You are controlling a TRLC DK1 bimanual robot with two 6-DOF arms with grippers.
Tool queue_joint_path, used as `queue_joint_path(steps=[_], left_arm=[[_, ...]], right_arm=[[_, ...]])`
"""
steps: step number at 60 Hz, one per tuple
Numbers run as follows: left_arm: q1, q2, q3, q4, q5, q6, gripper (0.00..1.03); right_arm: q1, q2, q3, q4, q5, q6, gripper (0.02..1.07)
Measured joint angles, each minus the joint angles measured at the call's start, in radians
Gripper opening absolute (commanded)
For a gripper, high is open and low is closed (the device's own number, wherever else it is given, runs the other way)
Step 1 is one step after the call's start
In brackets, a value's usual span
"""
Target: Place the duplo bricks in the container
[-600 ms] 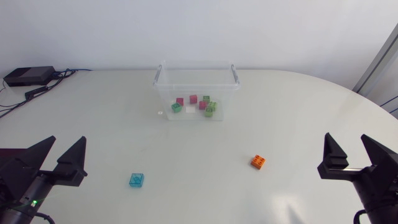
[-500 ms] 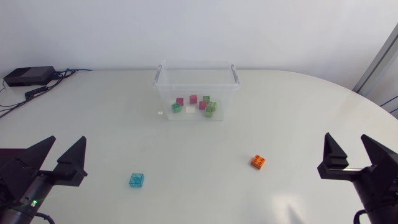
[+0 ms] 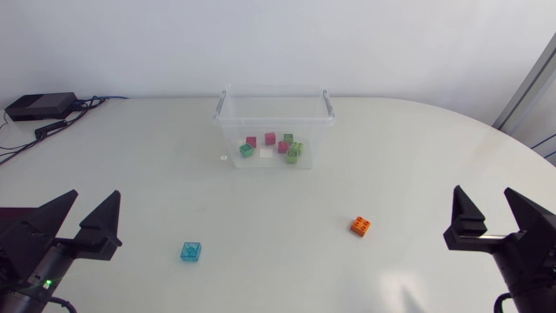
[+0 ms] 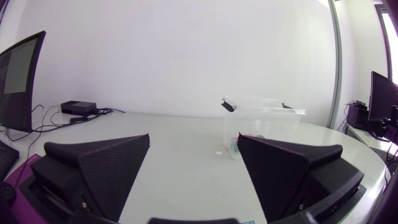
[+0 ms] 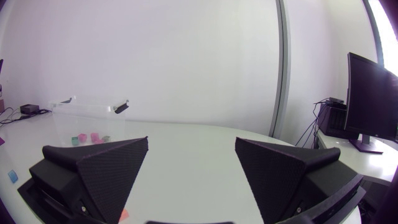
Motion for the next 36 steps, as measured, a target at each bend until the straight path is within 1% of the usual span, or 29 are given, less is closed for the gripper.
queue_joint_path(steps=[12, 19, 23, 29, 36], left_arm=[[0.002, 0.000, 0.003, 0.016, 0.000, 0.000, 0.99], [0.011, 0.019, 0.048, 0.019, -0.003, 0.000, 0.99], [0.015, 0.085, 0.112, 0.026, -0.003, 0.000, 0.99], [0.018, 0.239, 0.262, 0.030, -0.003, 0.000, 0.99], [0.046, 0.359, 0.400, 0.022, -0.003, 0.001, 0.99]], right_arm=[[0.000, 0.000, 0.001, 0.003, 0.001, 0.000, 1.03], [0.000, 0.018, 0.030, 0.002, 0.005, 0.000, 1.03], [0.000, 0.084, 0.092, 0.003, 0.016, 0.000, 1.03], [-0.003, 0.247, 0.249, 0.000, 0.025, 0.000, 1.03], [-0.043, 0.391, 0.409, -0.029, 0.026, 0.000, 1.03]])
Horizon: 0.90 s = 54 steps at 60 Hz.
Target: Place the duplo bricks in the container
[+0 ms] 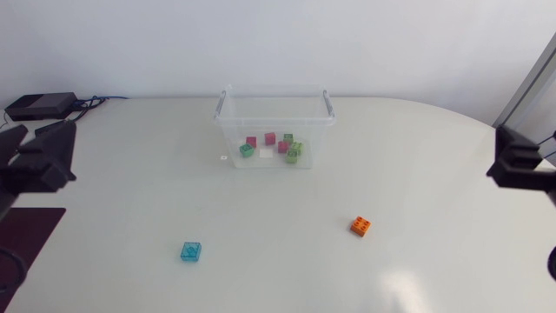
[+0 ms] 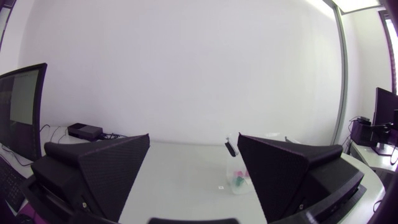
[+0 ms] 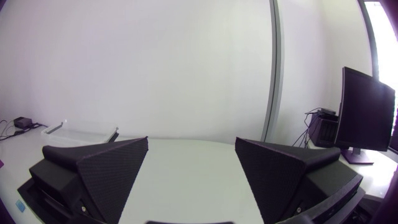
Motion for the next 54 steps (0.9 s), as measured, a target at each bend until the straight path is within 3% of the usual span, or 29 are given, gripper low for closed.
queue_joint_path(steps=[11, 23, 39, 54], left_arm=[[0.007, 0.243, 0.273, -0.177, 0.010, 0.000, 0.96], [0.035, 0.511, 0.524, -0.332, 0.120, 0.001, 0.88], [0.158, 0.782, 0.588, -0.407, 0.394, 0.064, 0.86], [0.186, 0.926, 0.576, -0.408, 0.490, 0.287, 0.86]], right_arm=[[-0.054, 0.211, 0.219, -0.112, -0.002, -0.010, 1.03], [-0.157, 0.430, 0.378, -0.224, -0.043, -0.032, 1.03], [-0.293, 0.622, 0.394, -0.291, -0.220, -0.062, 1.03], [-0.384, 0.767, 0.394, -0.305, -0.372, -0.118, 1.03]])
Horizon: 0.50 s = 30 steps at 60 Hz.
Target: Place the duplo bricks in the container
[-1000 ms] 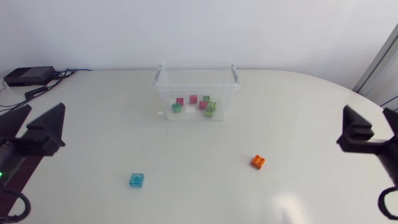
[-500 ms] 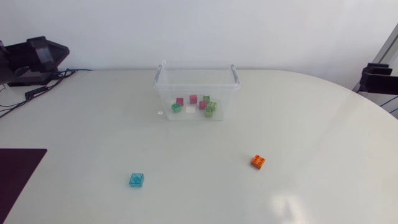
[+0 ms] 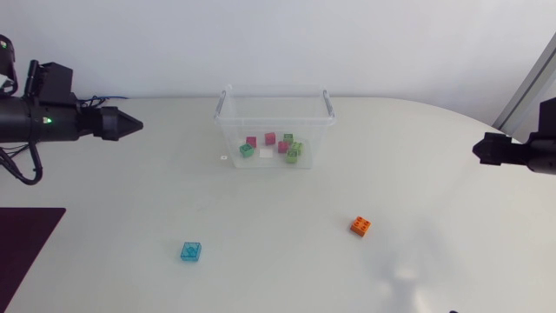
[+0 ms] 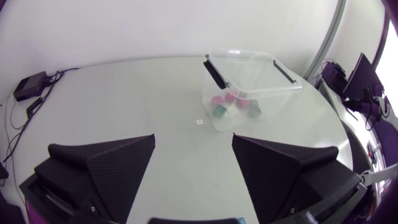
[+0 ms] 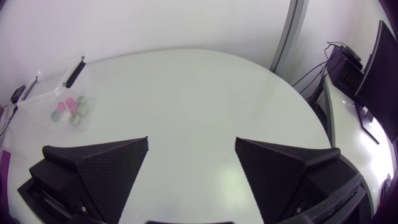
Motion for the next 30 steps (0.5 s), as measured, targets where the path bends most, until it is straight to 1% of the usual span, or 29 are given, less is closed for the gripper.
queue_joint_path(steps=[6, 14, 17, 22, 25, 30], left_arm=[[0.000, 0.065, -0.020, 0.006, 0.014, 0.113, 0.86], [0.000, 0.151, -0.070, 0.026, 0.017, 0.273, 0.86], [0.000, 0.172, -0.097, 0.056, 0.017, 0.339, 0.86], [0.000, 0.192, -0.146, 0.109, 0.016, 0.446, 0.86], [0.000, 0.203, -0.166, 0.122, 0.017, 0.496, 0.86], [0.000, 0.230, -0.187, 0.129, 0.018, 0.574, 0.86]], right_arm=[[-0.008, 0.055, 0.000, -0.002, -0.029, -0.049, 1.03], [-0.011, 0.111, -0.008, 0.016, -0.040, -0.127, 1.03], [-0.020, 0.130, -0.016, 0.028, -0.076, -0.153, 1.03], [-0.048, 0.158, -0.039, 0.050, -0.172, -0.194, 1.02], [-0.064, 0.172, -0.055, 0.056, -0.217, -0.223, 1.02], [-0.078, 0.190, -0.086, 0.080, -0.262, -0.275, 1.02]])
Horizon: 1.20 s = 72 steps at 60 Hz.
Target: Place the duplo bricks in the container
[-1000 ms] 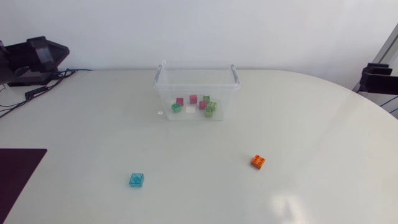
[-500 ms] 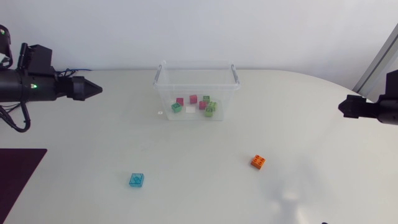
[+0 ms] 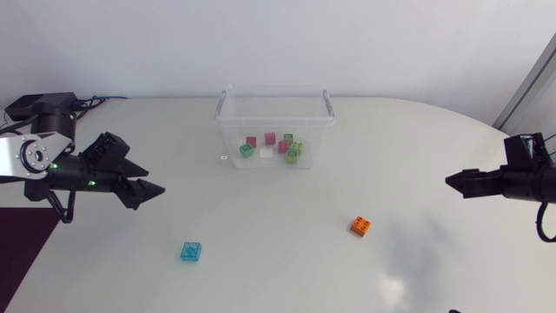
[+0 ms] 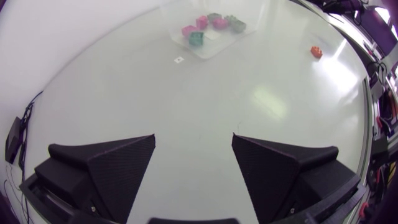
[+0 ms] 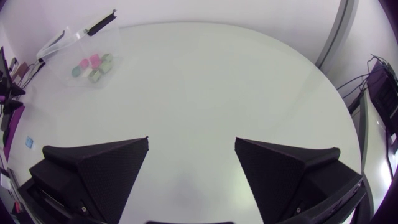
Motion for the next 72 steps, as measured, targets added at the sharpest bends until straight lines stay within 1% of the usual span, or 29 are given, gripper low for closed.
queue_joint_path(steps=[9, 11, 17, 21, 26, 28, 32, 36, 45, 49, 53, 55, 56, 60, 64, 72], left_arm=[[0.000, 0.050, -0.032, -0.004, 0.003, 0.152, 0.91], [0.000, 0.060, -0.039, -0.012, 0.003, 0.190, 0.92], [0.011, 0.098, -0.050, -0.057, 0.019, 0.298, 0.92], [0.030, 0.125, -0.051, -0.134, 0.055, 0.396, 0.92], [0.058, 0.152, -0.051, -0.268, 0.093, 0.551, 0.92], [0.065, 0.161, -0.051, -0.305, 0.098, 0.601, 0.92], [0.072, 0.179, -0.051, -0.351, 0.108, 0.689, 0.92], [0.072, 0.196, -0.051, -0.378, 0.117, 0.747, 0.92], [0.065, 0.221, -0.051, -0.392, 0.138, 0.806, 0.92], [0.054, 0.223, -0.051, -0.393, 0.145, 0.820, 0.92], [0.037, 0.224, -0.051, -0.394, 0.153, 0.828, 0.92], [0.023, 0.228, -0.051, -0.394, 0.163, 0.834, 0.92], [0.019, 0.230, -0.051, -0.394, 0.168, 0.835, 0.92], [0.006, 0.240, -0.051, -0.394, 0.179, 0.840, 0.92], [-0.007, 0.254, -0.051, -0.392, 0.195, 0.848, 0.92], [-0.021, 0.271, -0.051, -0.383, 0.211, 0.850, 0.92]], right_arm=[[0.000, 0.037, -0.056, 0.029, -0.019, -0.121, 1.02], [0.000, 0.048, -0.066, 0.032, -0.030, -0.142, 1.02], [0.000, 0.076, -0.093, 0.037, -0.076, -0.197, 1.02], [0.000, 0.085, -0.111, 0.037, -0.109, -0.239, 1.02], [0.000, 0.087, -0.121, 0.037, -0.119, -0.290, 1.02], [0.000, 0.087, -0.126, 0.037, -0.119, -0.315, 1.02], [0.008, 0.092, -0.145, 0.036, -0.123, -0.372, 1.02], [0.032, 0.106, -0.162, 0.021, -0.115, -0.423, 1.02], [0.073, 0.159, -0.174, 0.010, -0.112, -0.544, 1.02], [0.075, 0.161, -0.197, 0.023, -0.119, -0.611, 0.97], [0.084, 0.161, -0.227, 0.046, -0.133, -0.652, 0.97], [0.100, 0.157, -0.252, 0.070, -0.151, -0.672, 0.99], [0.105, 0.155, -0.261, 0.079, -0.154, -0.676, 1.03], [0.124, 0.142, -0.283, 0.112, -0.168, -0.682, 1.03], [0.159, 0.115, -0.313, 0.186, -0.171, -0.665, 1.03], [0.235, 0.077, -0.349, 0.270, -0.169, -0.630, 1.03]])
